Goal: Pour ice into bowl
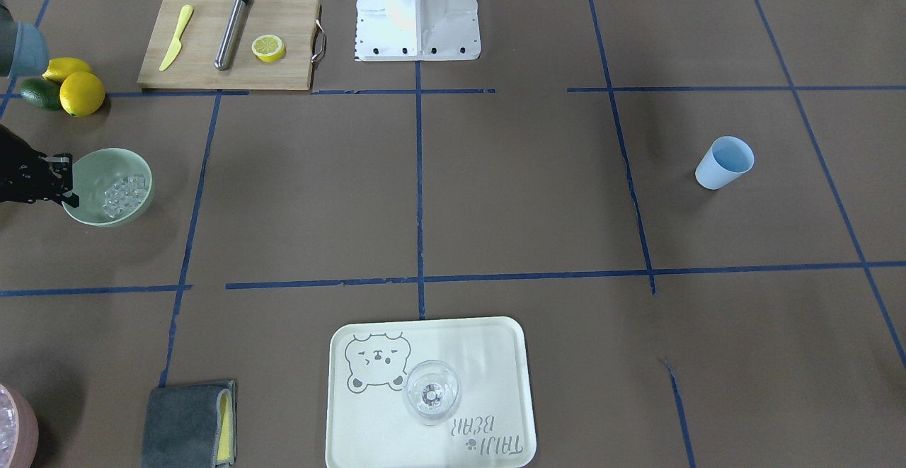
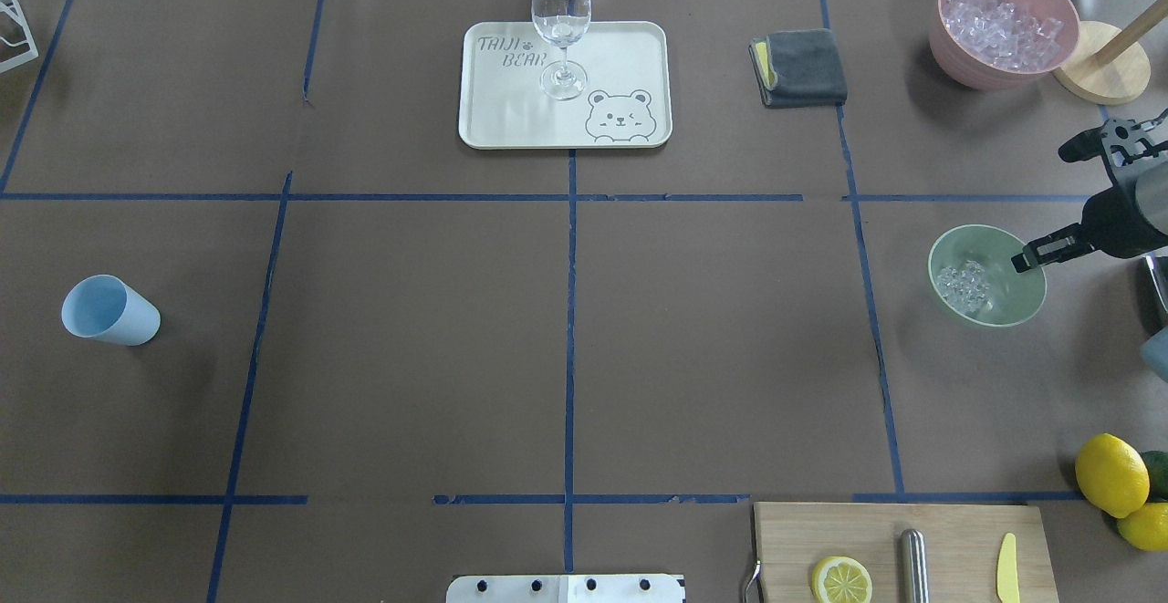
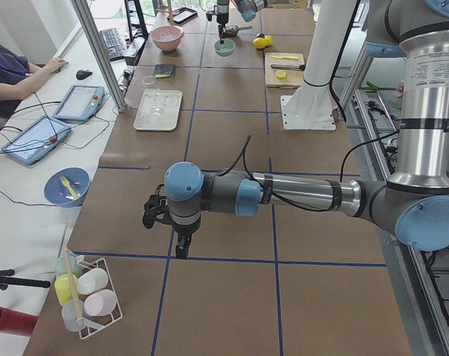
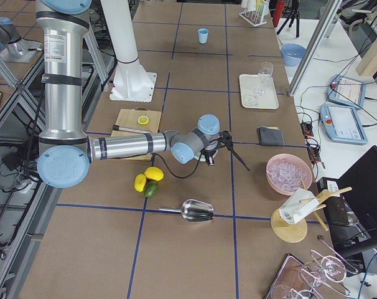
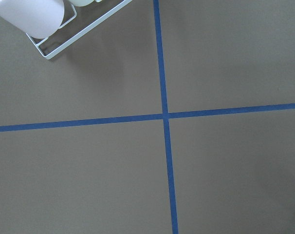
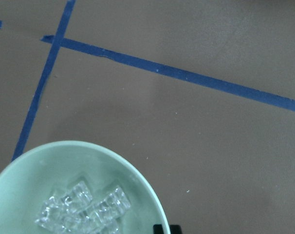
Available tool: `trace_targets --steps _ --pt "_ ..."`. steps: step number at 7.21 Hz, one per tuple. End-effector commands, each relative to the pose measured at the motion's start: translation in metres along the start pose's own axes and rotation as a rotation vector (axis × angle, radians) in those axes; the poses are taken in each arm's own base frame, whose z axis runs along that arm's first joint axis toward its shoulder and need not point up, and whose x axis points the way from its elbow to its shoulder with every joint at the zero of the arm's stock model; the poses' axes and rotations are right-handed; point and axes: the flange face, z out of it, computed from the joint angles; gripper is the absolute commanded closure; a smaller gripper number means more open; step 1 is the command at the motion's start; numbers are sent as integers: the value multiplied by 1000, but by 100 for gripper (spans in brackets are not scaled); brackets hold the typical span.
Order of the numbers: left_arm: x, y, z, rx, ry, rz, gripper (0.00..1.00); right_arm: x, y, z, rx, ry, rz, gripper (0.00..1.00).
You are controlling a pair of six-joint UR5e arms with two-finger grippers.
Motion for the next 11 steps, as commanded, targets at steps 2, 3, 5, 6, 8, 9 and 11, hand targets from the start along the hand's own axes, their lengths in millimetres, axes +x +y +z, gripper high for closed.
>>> trace_targets --steps 2,3,5,6,8,9,11 --pt "0 0 0 3 0 4 0 15 5 14 17 -8 -10 11" --pt "1 0 0 5 0 5 0 14 5 12 21 -10 -12 0" --pt "1 0 0 5 0 5 0 9 -9 -16 66 -15 -7 0" --pt "0 0 0 4 0 4 0 33 -14 -42 86 21 51 0" --pt "0 0 0 3 0 7 0 94 -6 -85 101 100 63 0" --pt "1 0 0 2 0 8 0 144 3 -128 93 157 103 0" --pt "1 0 0 2 0 8 0 185 13 -157 1 201 63 0"
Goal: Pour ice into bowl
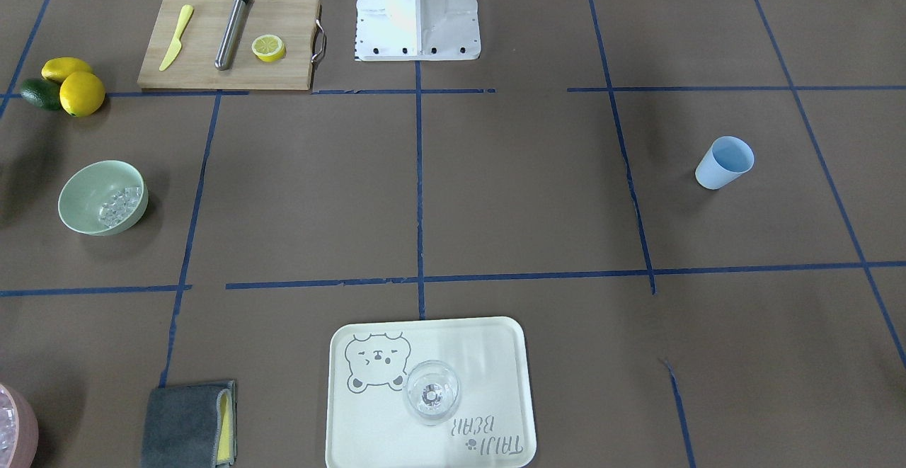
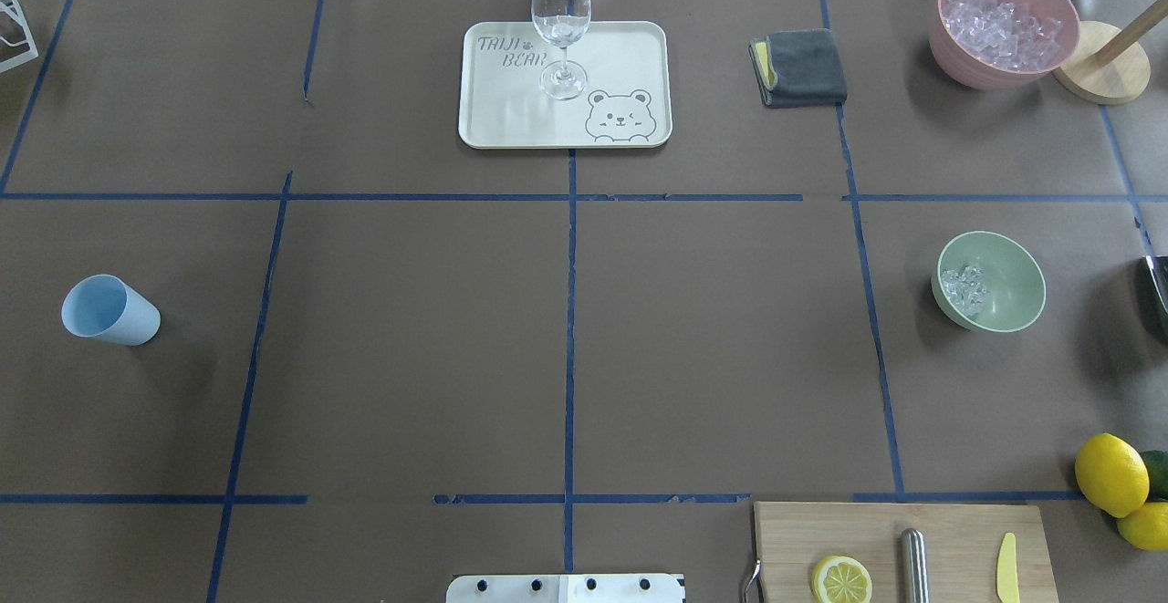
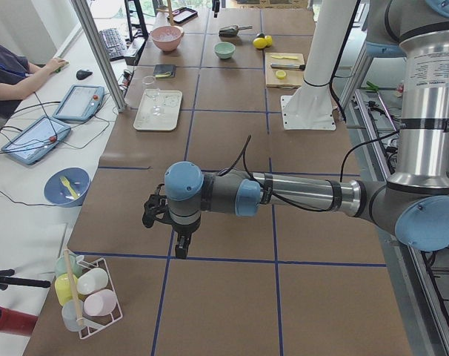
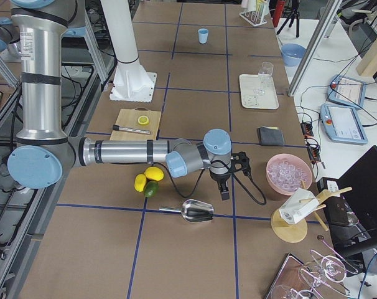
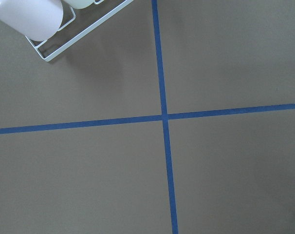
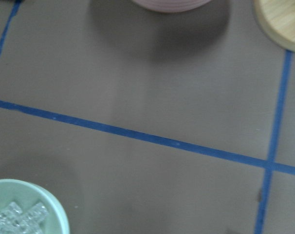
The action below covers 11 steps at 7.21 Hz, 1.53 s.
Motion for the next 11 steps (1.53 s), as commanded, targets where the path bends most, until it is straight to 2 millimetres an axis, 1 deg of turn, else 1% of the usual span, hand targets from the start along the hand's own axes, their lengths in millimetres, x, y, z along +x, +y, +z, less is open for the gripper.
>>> trace_targets --steps 1,3,4,5,6,8,9,10,11 --pt "0 0 0 0 0 0 0 48 22 -17 -99 34 54 0" --pt "-2 2 3 -7 0 -6 0 56 39 -6 -190 18 138 0" --pt "-5 5 5 -12 1 -12 0 55 41 -3 -208 -20 169 0" --pt "-7 7 7 -17 -1 -17 0 54 42 -8 -191 -33 161 0" --pt "-9 9 10 -22 0 -22 0 54 55 -10 -194 -11 157 0" --pt "-8 8 9 -22 0 -20 0 55 55 -11 -196 10 153 0" --pt "-9 9 13 -30 0 -24 0 55 57 -10 -198 6 157 0" --pt "-12 10 15 -35 1 -28 0 55 58 -9 -198 0 158 0" --pt "-19 13 23 -49 1 -44 0 55 58 -9 -198 0 158 0"
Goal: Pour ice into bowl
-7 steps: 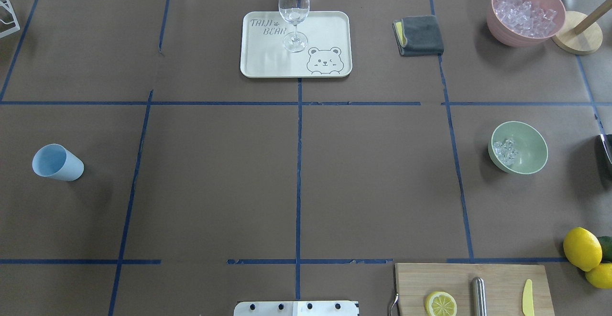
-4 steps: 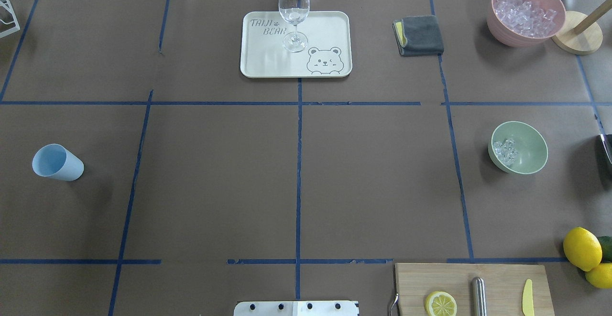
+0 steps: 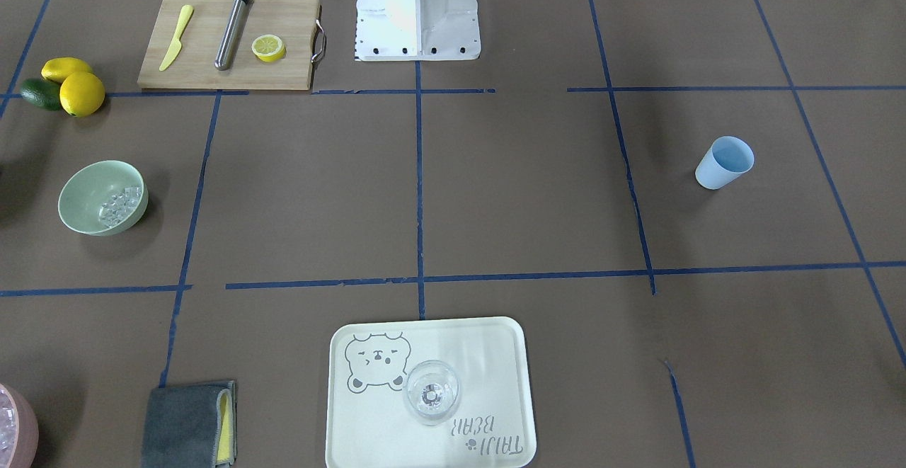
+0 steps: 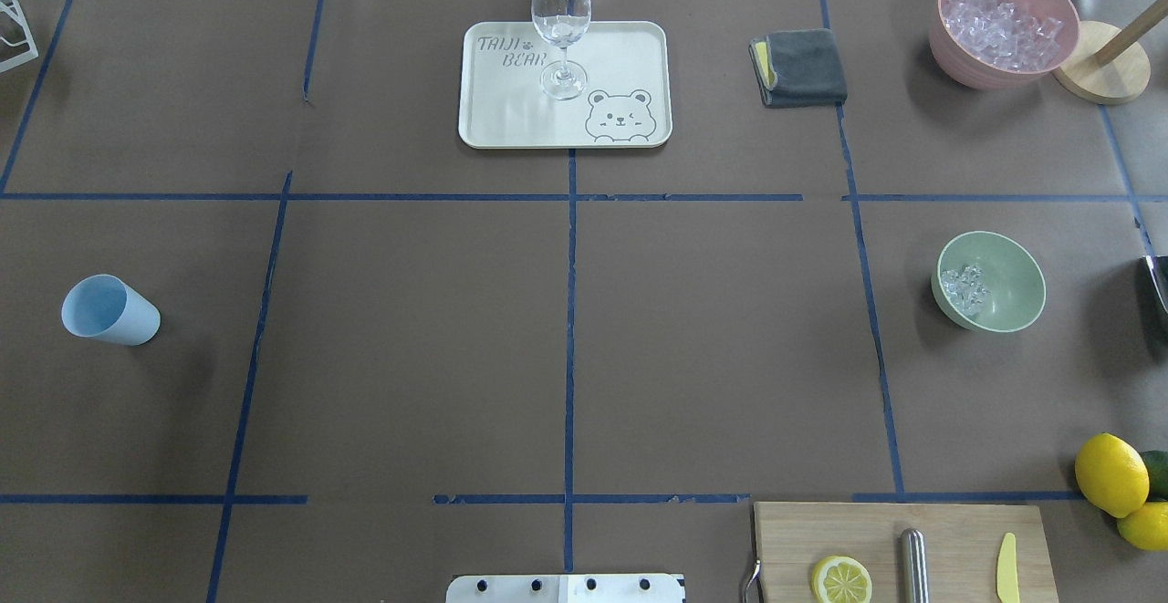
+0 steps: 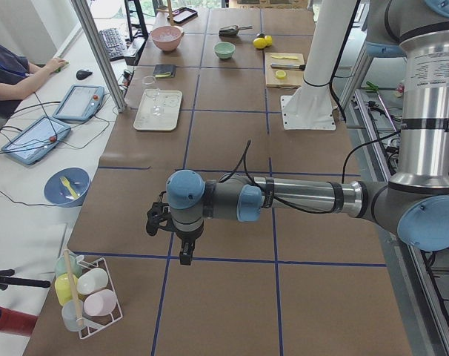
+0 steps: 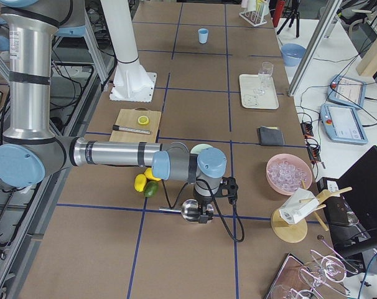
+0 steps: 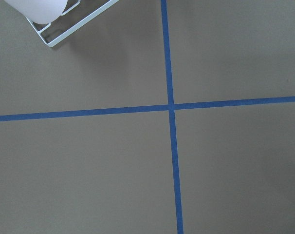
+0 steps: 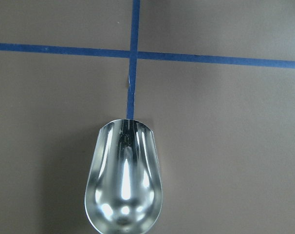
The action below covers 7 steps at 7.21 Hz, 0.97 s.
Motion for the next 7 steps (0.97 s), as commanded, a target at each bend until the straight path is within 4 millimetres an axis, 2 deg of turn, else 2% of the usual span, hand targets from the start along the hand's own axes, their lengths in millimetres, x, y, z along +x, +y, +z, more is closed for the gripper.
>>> trace_targets --steps 1,7 --pt "-7 2 7 -15 1 -14 0 1 1 1 -3 -2 3 0" --pt "1 1 16 -32 4 3 0 1 2 3 -8 -7 6 0"
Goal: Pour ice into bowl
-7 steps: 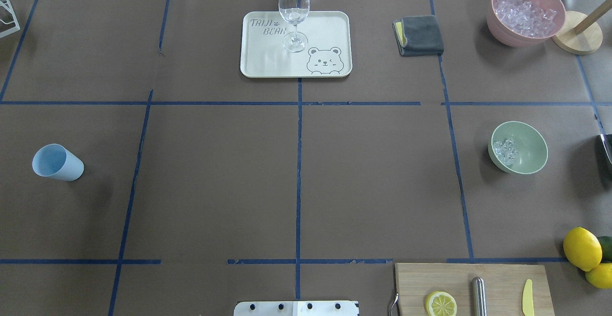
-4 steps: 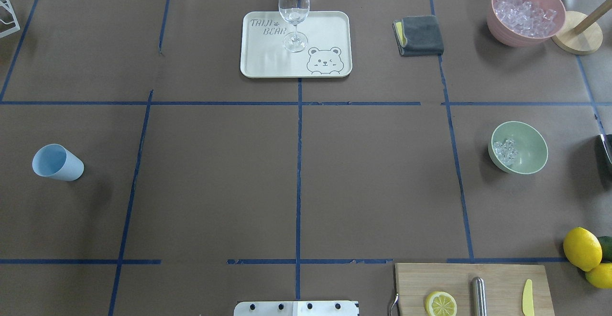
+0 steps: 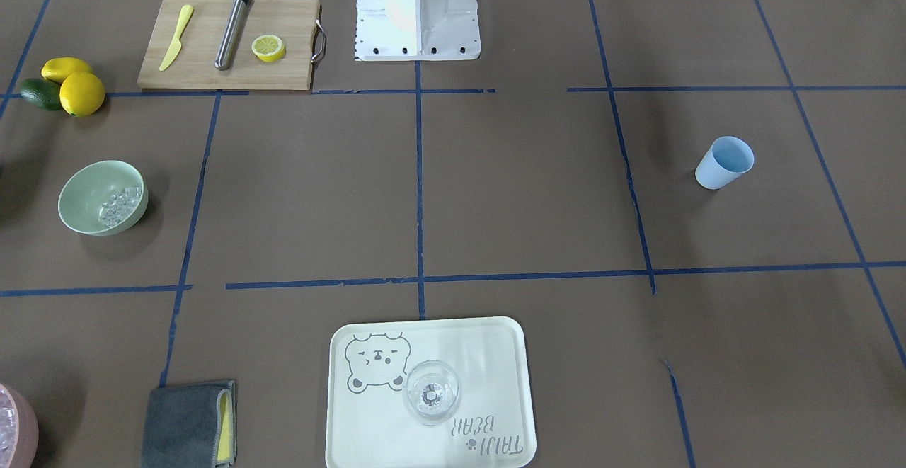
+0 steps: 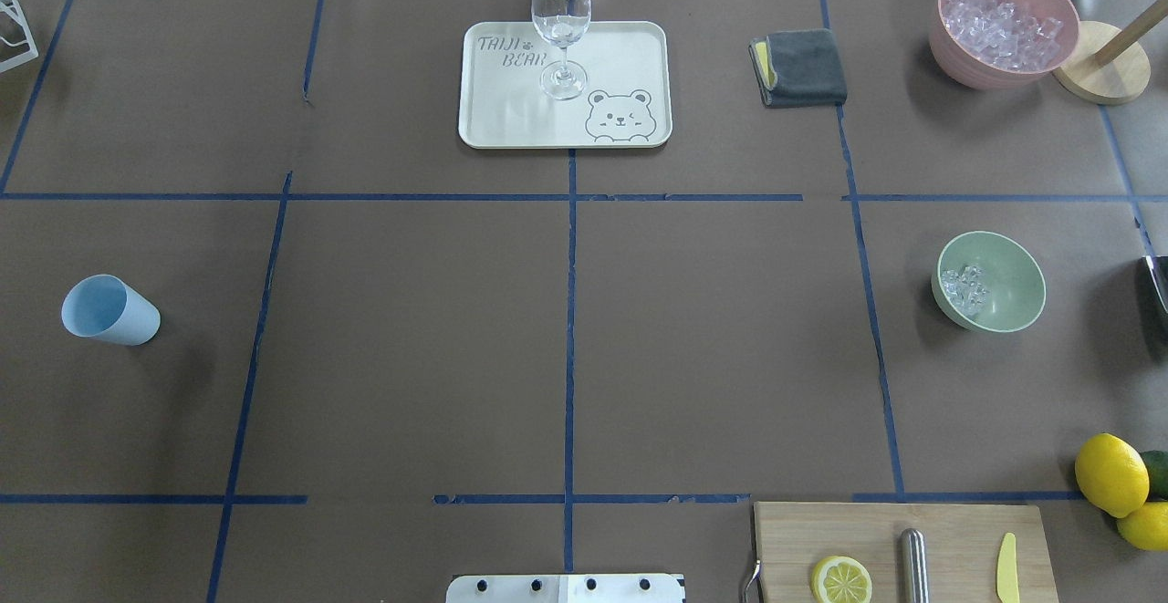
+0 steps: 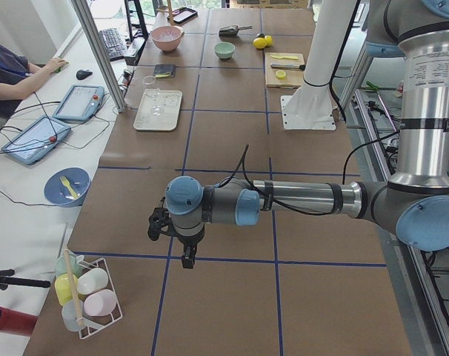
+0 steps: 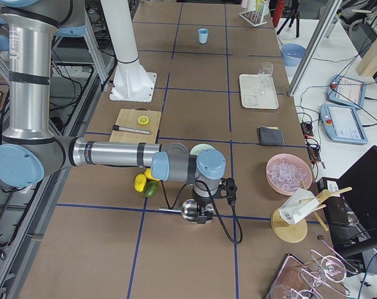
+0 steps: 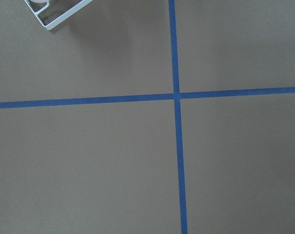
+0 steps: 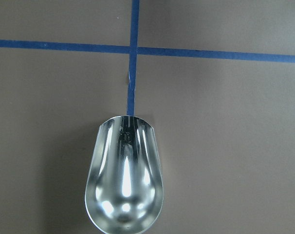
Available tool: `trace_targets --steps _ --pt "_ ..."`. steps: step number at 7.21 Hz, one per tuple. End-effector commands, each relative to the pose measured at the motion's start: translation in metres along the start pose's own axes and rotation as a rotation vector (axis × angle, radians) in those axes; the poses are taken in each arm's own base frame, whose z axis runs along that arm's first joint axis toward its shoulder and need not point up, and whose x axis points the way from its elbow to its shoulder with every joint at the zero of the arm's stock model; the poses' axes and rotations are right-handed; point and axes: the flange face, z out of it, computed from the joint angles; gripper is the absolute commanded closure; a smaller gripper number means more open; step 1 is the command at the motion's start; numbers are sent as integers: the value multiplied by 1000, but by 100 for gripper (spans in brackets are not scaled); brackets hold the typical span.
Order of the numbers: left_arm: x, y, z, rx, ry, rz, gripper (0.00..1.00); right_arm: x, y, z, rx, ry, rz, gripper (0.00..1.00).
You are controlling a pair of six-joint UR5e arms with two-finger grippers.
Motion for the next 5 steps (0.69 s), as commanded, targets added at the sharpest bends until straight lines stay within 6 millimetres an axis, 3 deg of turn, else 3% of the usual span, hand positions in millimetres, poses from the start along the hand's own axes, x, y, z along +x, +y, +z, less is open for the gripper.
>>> trace_targets --steps 1,5 --pt "1 0 2 -3 0 2 0 0 0 1 -2 0 1 0" --pt "3 -1 2 -5 1 7 0 1 3 3 -4 0 -1 0"
